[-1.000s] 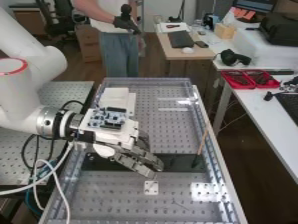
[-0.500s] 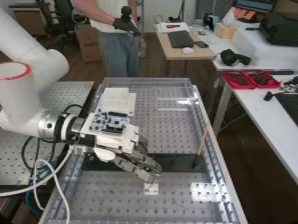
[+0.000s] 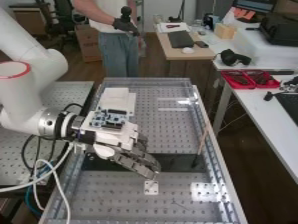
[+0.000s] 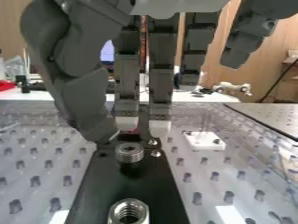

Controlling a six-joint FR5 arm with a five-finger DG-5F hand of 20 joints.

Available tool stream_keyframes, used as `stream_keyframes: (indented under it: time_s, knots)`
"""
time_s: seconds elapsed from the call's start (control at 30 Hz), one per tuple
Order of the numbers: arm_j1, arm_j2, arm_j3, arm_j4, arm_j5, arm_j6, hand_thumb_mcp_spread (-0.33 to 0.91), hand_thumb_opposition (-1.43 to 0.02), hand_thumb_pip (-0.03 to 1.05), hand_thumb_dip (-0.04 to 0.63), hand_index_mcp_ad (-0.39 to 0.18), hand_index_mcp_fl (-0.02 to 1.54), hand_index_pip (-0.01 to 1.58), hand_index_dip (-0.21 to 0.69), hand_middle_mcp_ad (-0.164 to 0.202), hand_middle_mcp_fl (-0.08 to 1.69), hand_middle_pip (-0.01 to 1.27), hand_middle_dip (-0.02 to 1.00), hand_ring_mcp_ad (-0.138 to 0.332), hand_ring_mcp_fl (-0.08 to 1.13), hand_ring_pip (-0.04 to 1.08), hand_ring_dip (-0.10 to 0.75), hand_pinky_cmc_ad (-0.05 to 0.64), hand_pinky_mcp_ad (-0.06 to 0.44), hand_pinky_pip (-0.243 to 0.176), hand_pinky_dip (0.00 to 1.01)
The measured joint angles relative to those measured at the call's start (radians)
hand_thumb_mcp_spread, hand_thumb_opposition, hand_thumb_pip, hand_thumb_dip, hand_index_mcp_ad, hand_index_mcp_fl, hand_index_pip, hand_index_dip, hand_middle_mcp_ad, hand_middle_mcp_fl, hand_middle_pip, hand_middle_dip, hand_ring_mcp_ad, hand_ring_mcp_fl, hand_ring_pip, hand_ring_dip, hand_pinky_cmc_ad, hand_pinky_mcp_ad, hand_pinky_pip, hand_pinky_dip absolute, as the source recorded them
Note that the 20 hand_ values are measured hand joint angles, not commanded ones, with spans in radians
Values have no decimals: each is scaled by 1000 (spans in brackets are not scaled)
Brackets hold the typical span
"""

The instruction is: Grab the bearing and place it in the white container

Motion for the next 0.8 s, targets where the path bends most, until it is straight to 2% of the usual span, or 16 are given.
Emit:
stream_keyframes:
  time_s: [0.23, 0.37, 0.57, 0.63, 0.7, 0.8]
  knots:
    - [-1, -3, 4, -14, 0, -8, 522, -845, 579, 316, -63, 237, 1183, 63, 51, 546, 620, 702, 66, 230, 122, 567, 332, 265, -103, 168]
    - [-5, -6, 4, -17, -10, -15, 541, -843, 565, 300, -66, 173, 1189, 96, 49, 494, 632, 723, 65, 230, 115, 579, 314, 244, -106, 168]
    - [-6, -7, -6, 3, -15, -31, 567, -840, 565, 300, -66, 157, 1220, 112, 51, 483, 668, 737, 63, 227, 113, 593, 316, 246, -106, 168]
    - [-6, -7, -9, 8, -16, -35, 569, -836, 565, 300, -65, 157, 1232, 113, 51, 464, 681, 737, 68, 223, 152, 604, 298, 236, -106, 168]
    - [-6, -7, -13, 15, -19, -40, 567, -833, 552, 300, -65, 155, 1253, 110, 51, 468, 682, 733, 51, 223, 152, 606, 297, 227, -106, 168]
    - [-8, -9, -16, 20, -21, -47, 571, -824, 536, 300, -65, 157, 1269, 113, 49, 468, 696, 733, 49, 218, 166, 606, 298, 229, -106, 168]
